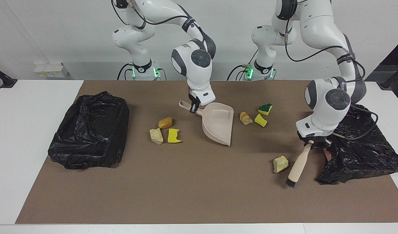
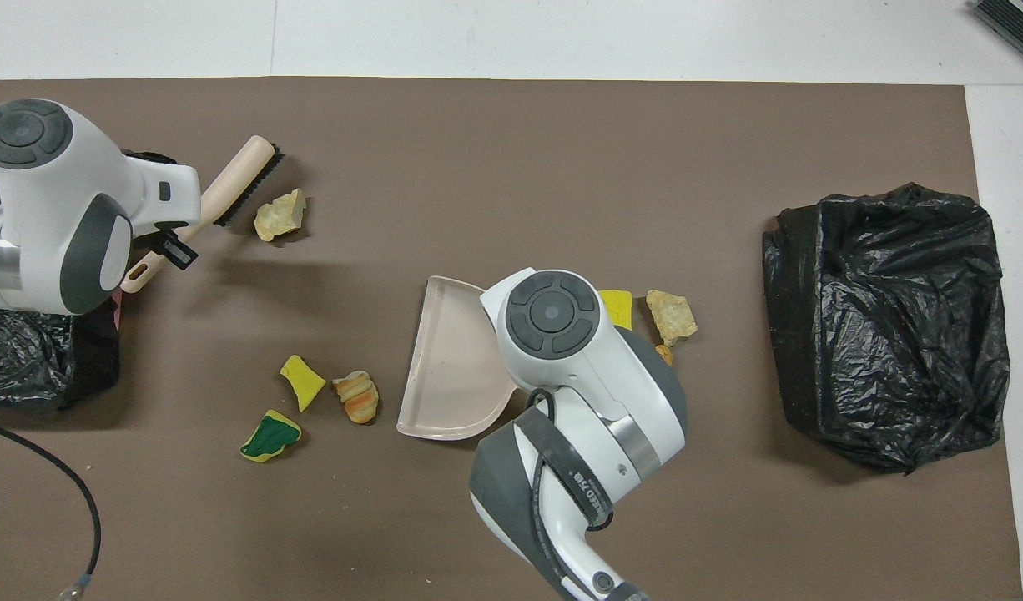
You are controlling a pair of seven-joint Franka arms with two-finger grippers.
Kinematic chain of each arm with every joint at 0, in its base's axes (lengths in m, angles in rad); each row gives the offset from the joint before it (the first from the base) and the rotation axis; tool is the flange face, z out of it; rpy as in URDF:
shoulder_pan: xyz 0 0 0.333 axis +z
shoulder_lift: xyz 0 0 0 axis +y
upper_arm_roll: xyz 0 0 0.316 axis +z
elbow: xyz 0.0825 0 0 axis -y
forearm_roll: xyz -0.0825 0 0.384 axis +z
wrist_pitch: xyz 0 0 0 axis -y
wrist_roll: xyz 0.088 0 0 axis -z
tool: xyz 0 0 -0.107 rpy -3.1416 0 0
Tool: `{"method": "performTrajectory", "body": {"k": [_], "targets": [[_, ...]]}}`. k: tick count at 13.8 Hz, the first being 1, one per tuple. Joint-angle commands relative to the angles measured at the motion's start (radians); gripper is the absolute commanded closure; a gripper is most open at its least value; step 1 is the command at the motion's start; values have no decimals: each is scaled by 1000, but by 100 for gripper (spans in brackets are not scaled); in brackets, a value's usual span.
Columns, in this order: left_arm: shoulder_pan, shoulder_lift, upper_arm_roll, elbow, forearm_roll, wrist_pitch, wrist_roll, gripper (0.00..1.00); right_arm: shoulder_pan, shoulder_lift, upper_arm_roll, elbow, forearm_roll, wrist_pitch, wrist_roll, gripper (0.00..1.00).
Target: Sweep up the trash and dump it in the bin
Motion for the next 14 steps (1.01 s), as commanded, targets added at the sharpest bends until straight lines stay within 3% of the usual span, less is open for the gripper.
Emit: {"method": "performTrajectory", "body": {"k": [1, 4, 8, 11, 14], "targets": [[-8, -34, -5, -59, 19, 9, 23, 100, 18, -41, 6, -54, -13, 5, 15, 100], [-9, -83, -54, -141, 19, -1, 24, 100, 23, -50, 6, -63, -15, 2, 54, 100], [-8, -131, -171, -167, 18, -206, 17, 100, 11, -78, 6, -131, -13, 25, 48, 100], [-9, -240, -258, -261, -2, -277, 3, 100, 11, -79, 6, -160, -13, 30, 52, 100], [-11, -326, -363, -326, -125, -297, -138, 100, 11, -79, 4, -160, -13, 30, 54, 100]]}}
